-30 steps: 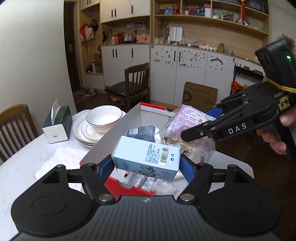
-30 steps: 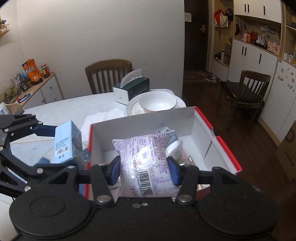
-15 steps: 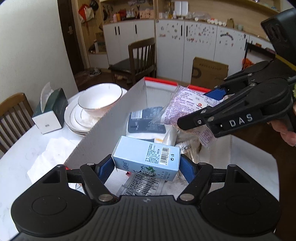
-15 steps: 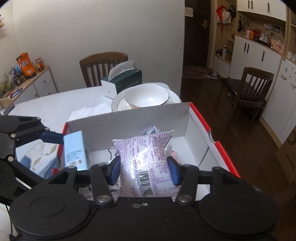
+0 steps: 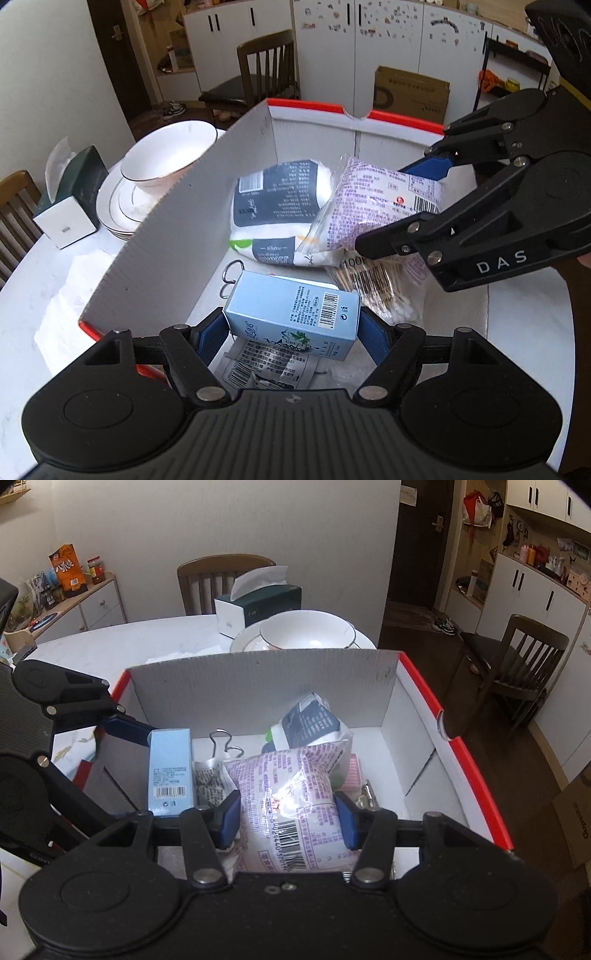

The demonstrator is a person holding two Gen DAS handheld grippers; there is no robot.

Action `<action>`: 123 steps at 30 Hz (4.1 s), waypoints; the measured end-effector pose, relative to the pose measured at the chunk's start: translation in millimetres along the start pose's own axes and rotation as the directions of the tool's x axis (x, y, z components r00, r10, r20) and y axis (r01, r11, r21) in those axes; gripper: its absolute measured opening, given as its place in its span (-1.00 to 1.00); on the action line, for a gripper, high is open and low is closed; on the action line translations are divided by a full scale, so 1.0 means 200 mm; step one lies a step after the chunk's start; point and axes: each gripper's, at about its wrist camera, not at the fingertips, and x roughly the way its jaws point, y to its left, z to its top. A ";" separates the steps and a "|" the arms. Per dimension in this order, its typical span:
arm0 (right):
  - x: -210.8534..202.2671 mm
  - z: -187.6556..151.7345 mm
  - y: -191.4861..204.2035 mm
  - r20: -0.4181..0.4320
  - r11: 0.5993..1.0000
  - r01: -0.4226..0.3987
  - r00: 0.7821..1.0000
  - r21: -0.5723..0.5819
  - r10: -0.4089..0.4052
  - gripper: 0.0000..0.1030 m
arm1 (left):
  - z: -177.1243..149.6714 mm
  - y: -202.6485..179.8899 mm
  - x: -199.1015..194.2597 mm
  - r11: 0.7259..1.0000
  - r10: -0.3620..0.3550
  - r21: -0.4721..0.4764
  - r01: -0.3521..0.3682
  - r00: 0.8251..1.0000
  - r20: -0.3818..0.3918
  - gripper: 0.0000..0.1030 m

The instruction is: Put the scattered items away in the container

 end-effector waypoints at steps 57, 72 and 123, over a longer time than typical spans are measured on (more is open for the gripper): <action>-0.30 -0.04 0.11 0.072 0.996 0.002 0.997 0.086 -0.009 0.68 | -0.12 -0.04 -0.24 0.999 0.023 -0.047 -0.019 0.995 0.096 0.76; -0.49 -0.06 0.26 0.133 0.991 0.043 0.989 0.124 -0.059 0.86 | -0.23 0.03 -0.52 0.986 0.076 -0.164 -0.037 0.968 0.239 0.99; -0.71 -0.33 0.57 0.139 0.951 0.132 0.974 0.281 -0.177 0.98 | -0.52 -0.09 -0.80 0.960 0.090 -0.278 -0.039 0.981 0.174 0.99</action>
